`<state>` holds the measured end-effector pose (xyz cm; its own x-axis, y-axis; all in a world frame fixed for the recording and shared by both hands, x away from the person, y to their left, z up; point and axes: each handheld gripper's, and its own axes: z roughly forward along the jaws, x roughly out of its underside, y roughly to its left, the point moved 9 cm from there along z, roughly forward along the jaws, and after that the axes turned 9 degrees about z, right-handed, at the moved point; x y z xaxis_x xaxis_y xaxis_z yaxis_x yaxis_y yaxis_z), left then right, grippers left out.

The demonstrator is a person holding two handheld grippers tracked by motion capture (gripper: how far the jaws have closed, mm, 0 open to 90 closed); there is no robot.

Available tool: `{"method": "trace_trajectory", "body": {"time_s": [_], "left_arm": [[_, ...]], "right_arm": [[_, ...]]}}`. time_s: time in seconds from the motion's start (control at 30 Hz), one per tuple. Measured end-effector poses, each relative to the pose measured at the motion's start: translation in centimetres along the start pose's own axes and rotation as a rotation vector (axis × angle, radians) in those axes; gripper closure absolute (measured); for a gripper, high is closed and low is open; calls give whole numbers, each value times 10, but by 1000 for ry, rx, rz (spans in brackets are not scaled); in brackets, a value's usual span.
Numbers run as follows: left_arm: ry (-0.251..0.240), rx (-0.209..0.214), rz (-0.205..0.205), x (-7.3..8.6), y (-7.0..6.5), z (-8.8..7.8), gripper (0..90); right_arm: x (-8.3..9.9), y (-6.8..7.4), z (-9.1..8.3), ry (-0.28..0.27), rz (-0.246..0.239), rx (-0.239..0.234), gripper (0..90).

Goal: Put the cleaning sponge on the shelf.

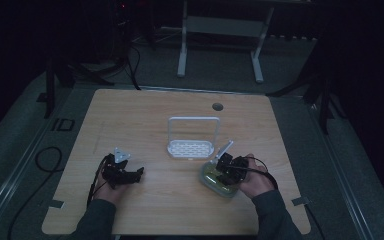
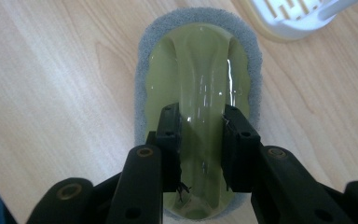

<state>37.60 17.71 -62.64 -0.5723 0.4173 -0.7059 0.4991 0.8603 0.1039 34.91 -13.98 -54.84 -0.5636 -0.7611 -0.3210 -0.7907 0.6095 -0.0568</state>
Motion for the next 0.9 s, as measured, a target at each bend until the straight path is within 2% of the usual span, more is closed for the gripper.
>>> {"method": "trace_trajectory", "body": {"time_s": [0.23,0.43,0.9], "left_arm": [[1,1,0,0,0,0,153],[2,1,0,0,0,0,153],[2,1,0,0,0,0,152]], "right_arm": [[-8,-3,2,-22,-27,22,712],[-15,-4,3,-39,-73,50,712],[-26,-5,4,-62,-121,88,713]]}}
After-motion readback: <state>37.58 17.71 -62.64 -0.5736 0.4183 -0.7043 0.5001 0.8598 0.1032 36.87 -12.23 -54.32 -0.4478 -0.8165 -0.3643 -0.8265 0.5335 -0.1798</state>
